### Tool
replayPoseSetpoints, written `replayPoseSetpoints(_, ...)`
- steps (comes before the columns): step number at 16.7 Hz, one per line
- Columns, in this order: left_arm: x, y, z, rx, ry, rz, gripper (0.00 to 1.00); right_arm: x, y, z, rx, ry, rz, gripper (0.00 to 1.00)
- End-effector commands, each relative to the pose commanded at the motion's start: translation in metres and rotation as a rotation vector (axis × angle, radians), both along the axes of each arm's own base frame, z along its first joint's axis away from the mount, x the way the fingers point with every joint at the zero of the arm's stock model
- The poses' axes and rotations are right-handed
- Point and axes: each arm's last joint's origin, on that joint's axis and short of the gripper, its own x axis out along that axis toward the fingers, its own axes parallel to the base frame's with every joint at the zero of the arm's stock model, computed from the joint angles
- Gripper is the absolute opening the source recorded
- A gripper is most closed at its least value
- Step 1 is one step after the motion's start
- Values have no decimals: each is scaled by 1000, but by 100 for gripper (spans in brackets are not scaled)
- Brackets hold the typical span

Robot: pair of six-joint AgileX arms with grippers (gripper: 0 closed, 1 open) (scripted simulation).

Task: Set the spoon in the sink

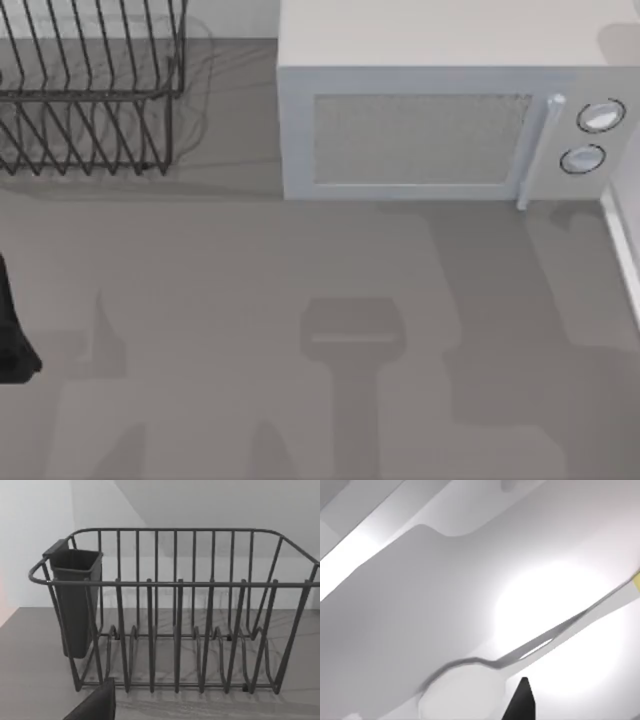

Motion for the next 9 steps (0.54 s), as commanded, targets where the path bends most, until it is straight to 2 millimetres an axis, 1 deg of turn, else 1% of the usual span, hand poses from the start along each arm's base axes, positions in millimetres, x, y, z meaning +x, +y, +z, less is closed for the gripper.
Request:
replayPoseSetpoints(3, 0, 0, 0, 0, 0, 0, 100, 0, 0, 0, 0, 0, 0, 98)
replayPoseSetpoints(4, 0, 0, 0, 0, 0, 0, 100, 0, 0, 0, 0, 0, 0, 100)
replayPoseSetpoints(9, 0, 0, 0, 0, 0, 0, 100, 0, 0, 0, 0, 0, 0, 100)
